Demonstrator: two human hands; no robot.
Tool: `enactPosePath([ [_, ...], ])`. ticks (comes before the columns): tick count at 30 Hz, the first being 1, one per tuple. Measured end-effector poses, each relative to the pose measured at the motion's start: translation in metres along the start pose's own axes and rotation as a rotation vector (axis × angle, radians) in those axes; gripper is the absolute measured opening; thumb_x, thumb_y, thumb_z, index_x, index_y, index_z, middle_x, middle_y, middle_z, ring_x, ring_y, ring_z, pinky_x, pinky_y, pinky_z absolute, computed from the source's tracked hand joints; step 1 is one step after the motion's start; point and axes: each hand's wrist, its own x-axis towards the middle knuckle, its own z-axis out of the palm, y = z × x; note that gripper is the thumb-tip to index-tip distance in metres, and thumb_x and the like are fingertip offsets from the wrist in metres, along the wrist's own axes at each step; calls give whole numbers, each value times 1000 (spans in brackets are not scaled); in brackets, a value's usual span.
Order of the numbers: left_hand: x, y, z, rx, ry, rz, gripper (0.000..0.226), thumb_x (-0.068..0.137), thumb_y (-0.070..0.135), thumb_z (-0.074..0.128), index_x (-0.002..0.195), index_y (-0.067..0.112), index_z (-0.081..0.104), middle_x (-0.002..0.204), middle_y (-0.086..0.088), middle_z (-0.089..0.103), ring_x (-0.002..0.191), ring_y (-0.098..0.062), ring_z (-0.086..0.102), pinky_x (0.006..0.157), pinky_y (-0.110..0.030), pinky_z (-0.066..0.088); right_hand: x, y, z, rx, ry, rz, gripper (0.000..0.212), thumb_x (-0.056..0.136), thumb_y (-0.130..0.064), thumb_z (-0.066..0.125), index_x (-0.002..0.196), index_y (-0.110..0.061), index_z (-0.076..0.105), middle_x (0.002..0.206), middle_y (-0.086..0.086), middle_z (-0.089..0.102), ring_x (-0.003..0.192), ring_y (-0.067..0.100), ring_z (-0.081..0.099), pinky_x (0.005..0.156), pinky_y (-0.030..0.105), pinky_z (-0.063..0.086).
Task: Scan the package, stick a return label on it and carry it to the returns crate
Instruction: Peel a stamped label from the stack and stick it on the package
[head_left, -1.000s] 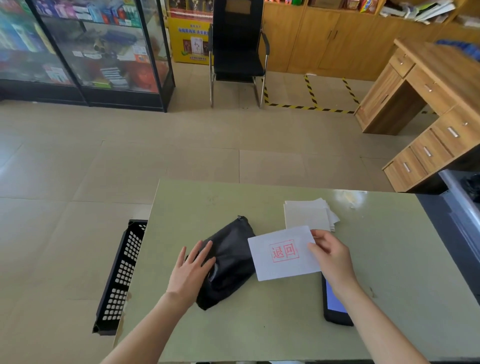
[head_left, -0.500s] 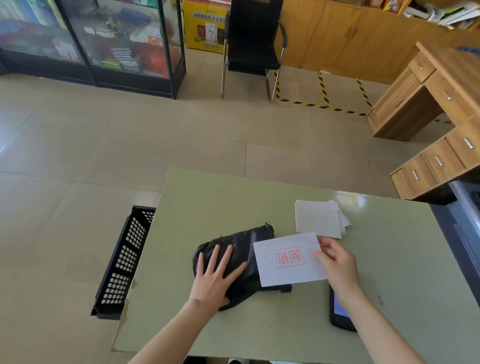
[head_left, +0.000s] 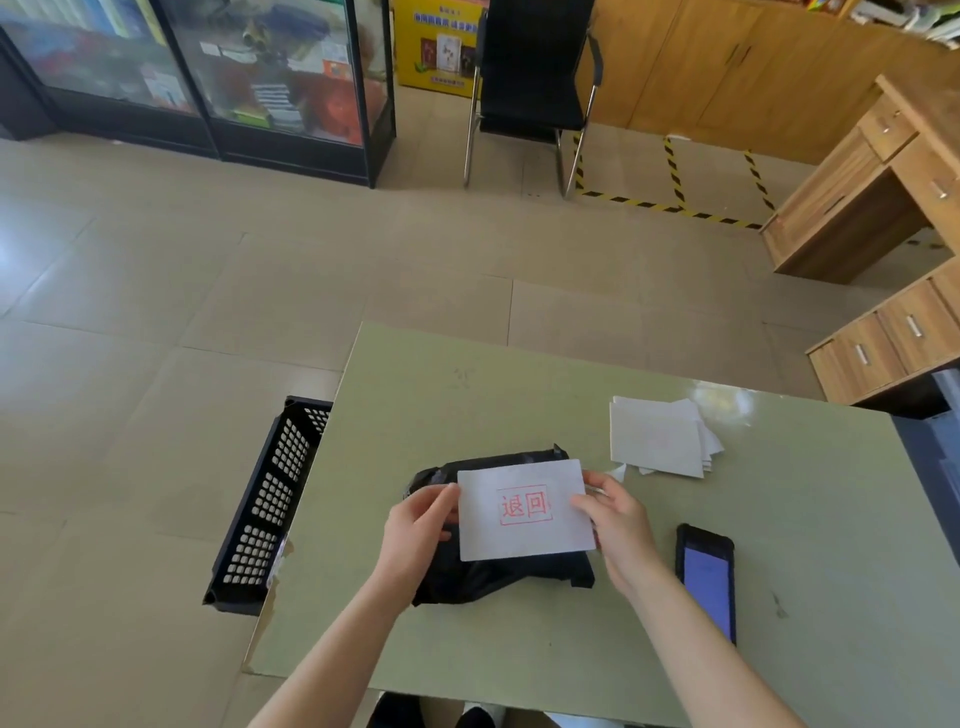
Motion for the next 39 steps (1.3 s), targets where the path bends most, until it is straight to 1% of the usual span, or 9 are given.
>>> enactPosePath([
  [7, 20, -5, -2, -44, 164, -76, 9, 80, 9, 72, 87, 15, 69, 81, -4, 74, 77, -21, 69, 75, -40, 59, 15, 13, 27, -127, -123, -26, 37, 85, 7, 50, 108, -21, 57, 99, -1, 70, 84, 14, 66, 68, 21, 53],
  [11, 28, -9, 0, 15, 210, -86, 10, 81, 10, 71, 88, 16, 67, 76, 0, 71, 68, -17, 65, 70, -37, 57, 28, 26, 32, -278, -62, -52, 45, 82, 5, 50, 108, -31, 56, 111, -1, 67, 94, 21, 65, 81, 35, 53],
  [15, 34, -16, 10, 128, 180, -73, 8, 83, 10, 69, 90, 14, 68, 76, 1, 71, 69, -17, 64, 67, -33, 56, 37, 35, 28, -407, 39, -85, 44, 83, 4, 50, 114, -26, 59, 107, -4, 66, 83, 14, 64, 71, 22, 49],
  [19, 36, -21, 21, 208, 183, -50, 13, 83, 7, 67, 93, 16, 67, 83, 1, 71, 74, -11, 64, 61, -18, 46, 38, 39, 24, -466, 70, -156, 45, 85, 5, 47, 119, -23, 57, 96, -9, 63, 85, 10, 60, 63, 10, 42],
  [24, 33, -19, 26, 248, 224, 6, 15, 83, 3, 65, 92, 16, 66, 81, 4, 69, 73, -4, 62, 54, -5, 43, 39, 48, 25, -560, 72, -243, 50, 84, 1, 51, 127, -26, 51, 108, -6, 62, 89, 13, 59, 73, 19, 48],
  [29, 32, -24, 29, 441, 216, 121, 21, 78, 5, 66, 93, 20, 64, 89, 4, 63, 77, -15, 62, 68, -25, 51, 42, 57, 23, -661, 87, -308, 65, 83, -8, 64, 140, -24, 38, 120, -1, 53, 96, 17, 57, 90, 33, 50],
  [34, 34, -28, 30, 648, 303, 162, 59, 74, 10, 72, 129, 16, 53, 113, -3, 55, 102, -24, 56, 83, -33, 48, 44, 63, 17, -897, 148, -473, 59, 81, -18, 71, 135, -17, 47, 135, 5, 47, 119, 22, 48, 100, 38, 45],
  [36, 33, -31, 33, 814, 294, 376, 64, 72, 9, 75, 132, 13, 53, 119, -6, 57, 108, -28, 56, 88, -37, 49, 43, 66, 20, -1022, 152, -626, 54, 84, -24, 67, 134, -14, 49, 144, 6, 45, 123, 21, 47, 100, 38, 45],
  [39, 36, -38, 43, 1121, 119, 720, 57, 85, 23, 67, 138, 11, 51, 145, -6, 52, 135, -24, 42, 108, -40, 35, 45, 72, 32, -1137, -9, -759, 54, 94, -31, 46, 144, -17, 36, 156, 1, 29, 140, 17, 28, 112, 36, 23],
])
